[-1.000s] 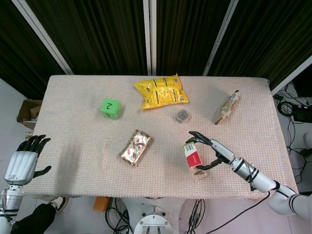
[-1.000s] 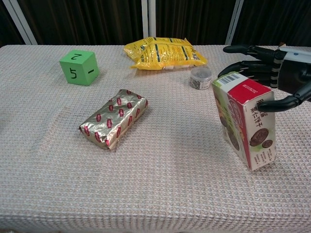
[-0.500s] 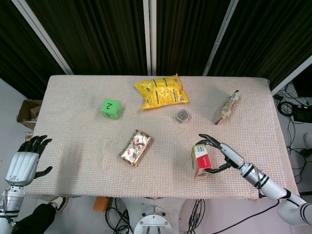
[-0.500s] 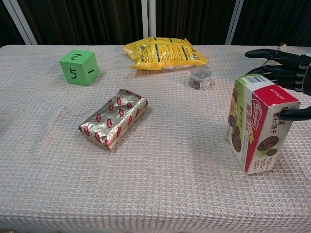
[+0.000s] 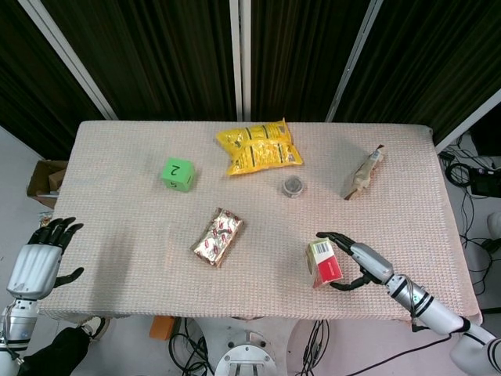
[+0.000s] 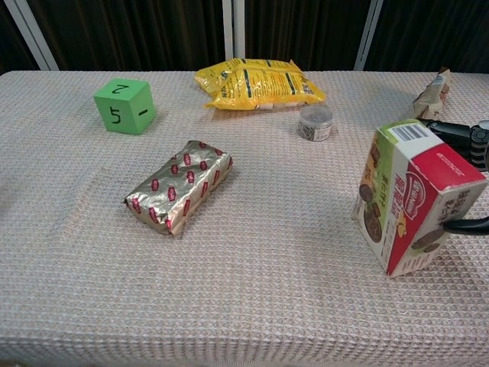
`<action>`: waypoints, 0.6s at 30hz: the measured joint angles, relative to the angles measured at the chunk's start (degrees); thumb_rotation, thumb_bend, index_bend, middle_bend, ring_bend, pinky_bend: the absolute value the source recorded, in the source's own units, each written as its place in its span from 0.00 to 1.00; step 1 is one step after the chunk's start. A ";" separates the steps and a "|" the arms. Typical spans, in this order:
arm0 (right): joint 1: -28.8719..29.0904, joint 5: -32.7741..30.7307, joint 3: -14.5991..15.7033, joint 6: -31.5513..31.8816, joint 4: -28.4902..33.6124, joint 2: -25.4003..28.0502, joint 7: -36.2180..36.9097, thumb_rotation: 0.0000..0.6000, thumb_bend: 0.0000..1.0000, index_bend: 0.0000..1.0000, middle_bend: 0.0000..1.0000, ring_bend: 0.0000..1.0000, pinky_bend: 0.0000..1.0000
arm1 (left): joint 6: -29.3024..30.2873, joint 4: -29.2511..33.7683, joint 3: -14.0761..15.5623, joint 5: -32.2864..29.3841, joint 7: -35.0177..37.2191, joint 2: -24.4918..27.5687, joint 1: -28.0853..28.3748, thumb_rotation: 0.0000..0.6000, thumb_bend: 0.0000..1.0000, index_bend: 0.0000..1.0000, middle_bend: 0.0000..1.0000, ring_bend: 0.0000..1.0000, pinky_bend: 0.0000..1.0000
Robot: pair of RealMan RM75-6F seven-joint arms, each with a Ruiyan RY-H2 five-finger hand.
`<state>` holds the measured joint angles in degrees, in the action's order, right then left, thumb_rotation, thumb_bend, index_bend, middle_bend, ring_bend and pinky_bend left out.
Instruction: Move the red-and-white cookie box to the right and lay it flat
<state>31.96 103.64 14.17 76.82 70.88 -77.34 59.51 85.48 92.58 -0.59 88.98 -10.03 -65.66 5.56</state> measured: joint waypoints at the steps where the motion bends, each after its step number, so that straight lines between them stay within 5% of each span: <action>1: -0.11 0.03 -0.12 0.20 0.15 0.03 -0.22 1.00 0.12 0.00 0.00 0.00 0.00 | 0.05 -0.02 0.00 -0.02 0.08 0.03 -0.04 1.00 0.08 0.21 0.15 0.12 0.24; 10: -1.06 1.84 -0.89 5.27 2.39 1.87 -1.60 1.00 0.04 0.00 0.00 0.00 0.00 | 0.40 0.17 -0.15 0.30 0.74 0.70 -0.02 1.00 0.08 0.21 0.15 0.12 0.24; 18: -1.97 3.57 -2.40 10.11 12.36 9.37 -8.91 1.00 0.00 0.00 0.00 0.00 0.00 | -0.73 -0.42 -0.27 0.68 1.85 0.90 0.91 1.00 0.08 0.21 0.15 0.12 0.24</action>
<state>29.99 107.21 11.77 86.93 83.23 -67.97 50.60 84.75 92.16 -0.86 89.66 -8.18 -64.77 6.47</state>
